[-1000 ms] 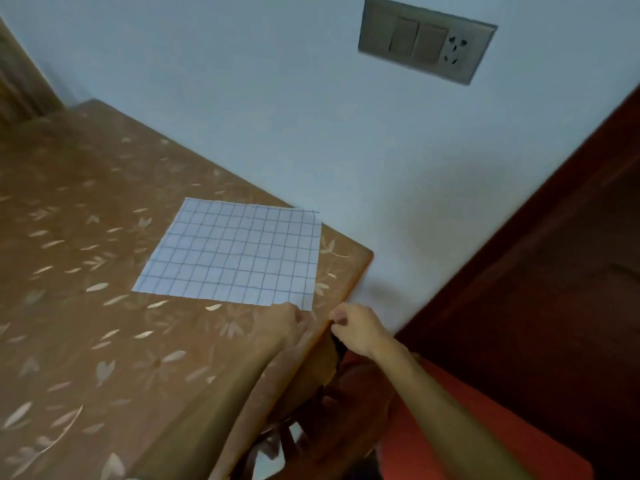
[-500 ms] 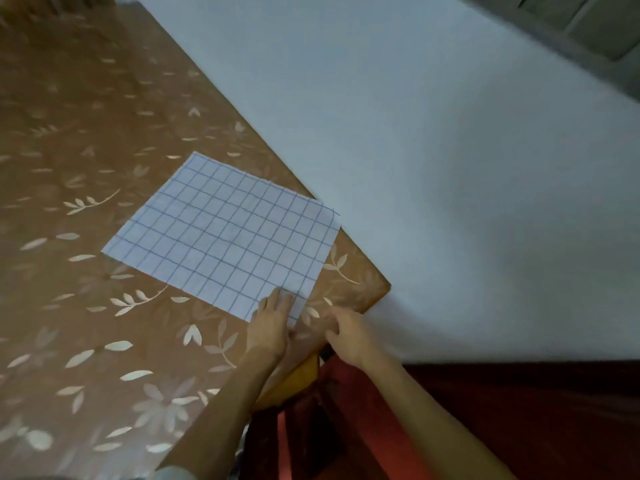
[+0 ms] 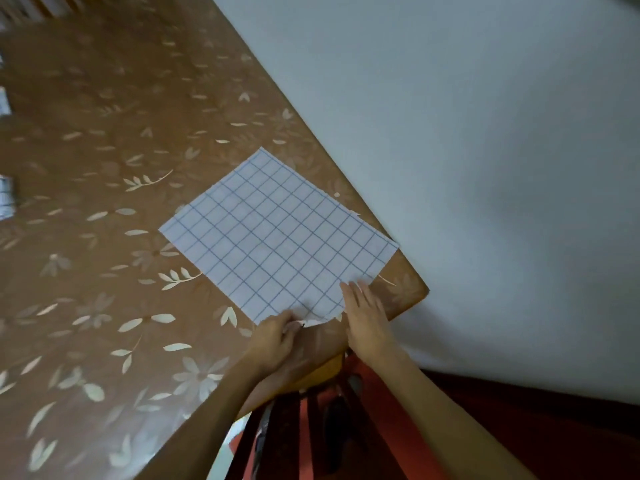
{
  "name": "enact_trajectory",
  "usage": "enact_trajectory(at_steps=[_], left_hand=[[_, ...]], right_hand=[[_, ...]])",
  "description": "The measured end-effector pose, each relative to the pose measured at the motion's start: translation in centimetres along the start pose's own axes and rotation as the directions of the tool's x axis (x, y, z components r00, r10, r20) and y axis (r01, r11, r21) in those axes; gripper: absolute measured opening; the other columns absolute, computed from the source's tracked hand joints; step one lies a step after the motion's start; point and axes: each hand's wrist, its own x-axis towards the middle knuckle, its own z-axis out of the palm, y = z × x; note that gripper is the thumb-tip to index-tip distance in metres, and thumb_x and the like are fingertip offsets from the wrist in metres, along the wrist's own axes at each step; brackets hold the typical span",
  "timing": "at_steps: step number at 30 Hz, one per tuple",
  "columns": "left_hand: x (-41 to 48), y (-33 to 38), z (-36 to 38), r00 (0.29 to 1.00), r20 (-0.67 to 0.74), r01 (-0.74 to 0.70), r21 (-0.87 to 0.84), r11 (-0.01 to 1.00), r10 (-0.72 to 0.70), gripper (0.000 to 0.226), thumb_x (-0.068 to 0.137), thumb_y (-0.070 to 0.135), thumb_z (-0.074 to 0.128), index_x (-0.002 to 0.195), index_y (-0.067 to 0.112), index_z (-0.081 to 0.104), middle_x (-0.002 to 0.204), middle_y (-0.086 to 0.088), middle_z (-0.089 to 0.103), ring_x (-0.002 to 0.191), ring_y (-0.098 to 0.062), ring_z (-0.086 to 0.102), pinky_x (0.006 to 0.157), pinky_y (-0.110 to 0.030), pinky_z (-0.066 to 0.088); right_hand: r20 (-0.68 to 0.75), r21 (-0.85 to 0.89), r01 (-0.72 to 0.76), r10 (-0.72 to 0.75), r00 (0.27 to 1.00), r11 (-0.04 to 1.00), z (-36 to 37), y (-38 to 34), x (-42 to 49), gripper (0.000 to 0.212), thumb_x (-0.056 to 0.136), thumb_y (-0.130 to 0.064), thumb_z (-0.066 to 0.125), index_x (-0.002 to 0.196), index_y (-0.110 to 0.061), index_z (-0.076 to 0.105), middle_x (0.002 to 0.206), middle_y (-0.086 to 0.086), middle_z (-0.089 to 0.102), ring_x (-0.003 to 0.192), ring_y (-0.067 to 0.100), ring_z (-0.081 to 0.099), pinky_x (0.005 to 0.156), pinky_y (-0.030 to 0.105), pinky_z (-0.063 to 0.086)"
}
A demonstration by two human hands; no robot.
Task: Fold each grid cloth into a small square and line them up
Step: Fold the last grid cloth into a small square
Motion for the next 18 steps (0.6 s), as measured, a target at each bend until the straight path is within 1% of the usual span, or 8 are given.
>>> enact_trajectory(at_steps=[3,5,8,10,12,15,17,18], left_hand=[[-2.3,-1.9,-2.0,0.997,0.037,0.074,-0.134,0.988,-0.070,0.020,0.096,0.036,0.047,0.079,0.030,0.055,0.070,0.011,0.060,0.077,-0.014,0.059,0.071,-0.035,0.044],[-3.8,-3.6,-3.2,0.992,0.036,0.129,-0.206,0.970,-0.124,0.024,0.096,0.036,0.049,0.074,0.027,0.053,0.068,0.014,0.058,0.073,-0.009,0.056,0.073,-0.035,0.044],[-6.1,-5.4,-5.1,0.978,-0.001,0.195,-0.373,0.907,-0.211,0.029,0.100,0.017,0.053,0.071,0.016,0.052,0.063,0.014,0.054,0.064,-0.003,0.050,0.068,-0.027,0.040],[-7.7,-6.8,-6.5,0.965,0.002,0.232,-0.482,0.845,-0.264,0.031,0.100,0.013,0.052,0.070,0.014,0.050,0.064,0.011,0.051,0.065,-0.004,0.048,0.070,-0.027,0.038],[-9.3,-8.0,-7.9,0.956,0.018,0.256,-0.534,0.806,-0.292,0.030,0.101,0.015,0.051,0.070,0.014,0.050,0.069,0.005,0.049,0.072,-0.010,0.048,0.073,-0.031,0.037],[-11.1,-9.6,-10.0,0.947,-0.022,0.251,-0.570,0.783,-0.319,0.030,0.101,0.017,0.053,0.075,0.001,0.055,0.074,-0.006,0.049,0.075,-0.015,0.047,0.074,-0.027,0.038],[-12.1,-10.6,-11.3,0.944,-0.069,0.221,-0.597,0.771,-0.324,0.033,0.100,0.019,0.056,0.080,-0.007,0.056,0.077,-0.008,0.052,0.078,-0.015,0.050,0.074,-0.023,0.040],[-12.6,-10.9,-12.0,0.950,-0.089,0.191,-0.592,0.783,-0.299,0.031,0.099,0.019,0.058,0.080,-0.005,0.058,0.077,-0.006,0.054,0.079,-0.015,0.051,0.075,-0.024,0.041]], right_hand=[[-0.051,-0.048,-0.014,0.012,0.999,0.999,0.2,-1.2,-0.5,0.078,0.090,0.002,0.055,0.155,-0.013,0.016,0.163,0.009,0.014,0.152,0.026,0.001,0.122,0.040,0.011],[-0.066,-0.048,-0.017,0.014,0.998,0.999,0.5,-2.2,-1.1,0.068,0.087,0.005,0.057,0.148,-0.015,0.035,0.164,0.011,0.013,0.152,0.027,0.001,0.122,0.040,0.010],[-0.056,-0.031,-0.013,0.011,0.998,0.999,1.5,-3.1,-2.3,0.045,0.086,0.005,0.056,0.124,-0.019,0.060,0.160,0.008,0.024,0.151,0.025,0.011,0.121,0.037,0.013],[-0.020,-0.058,0.014,-0.015,1.000,0.998,2.3,-3.6,-3.3,0.035,0.086,-0.002,0.057,0.116,-0.019,0.064,0.145,0.004,0.046,0.142,0.024,0.033,0.117,0.033,0.021],[0.010,-0.047,-0.029,0.030,1.000,0.998,2.7,-4.3,-4.4,0.023,0.087,-0.009,0.058,0.105,-0.019,0.067,0.117,0.001,0.063,0.119,0.022,0.055,0.101,0.028,0.037],[0.090,0.037,-0.163,0.159,0.983,0.986,2.8,-5.6,-5.7,0.019,0.090,-0.015,0.058,0.105,-0.015,0.068,0.102,0.005,0.070,0.099,0.026,0.064,0.083,0.032,0.052],[0.141,0.099,-0.197,0.182,0.973,0.975,2.8,-6.3,-6.2,0.022,0.090,-0.020,0.060,0.110,-0.017,0.067,0.104,0.004,0.071,0.097,0.024,0.065,0.080,0.032,0.053],[0.150,0.185,-0.213,0.187,0.971,0.959,2.7,-6.7,-6.4,0.022,0.090,-0.021,0.063,0.111,-0.017,0.068,0.105,0.002,0.071,0.098,0.022,0.065,0.083,0.032,0.053]])
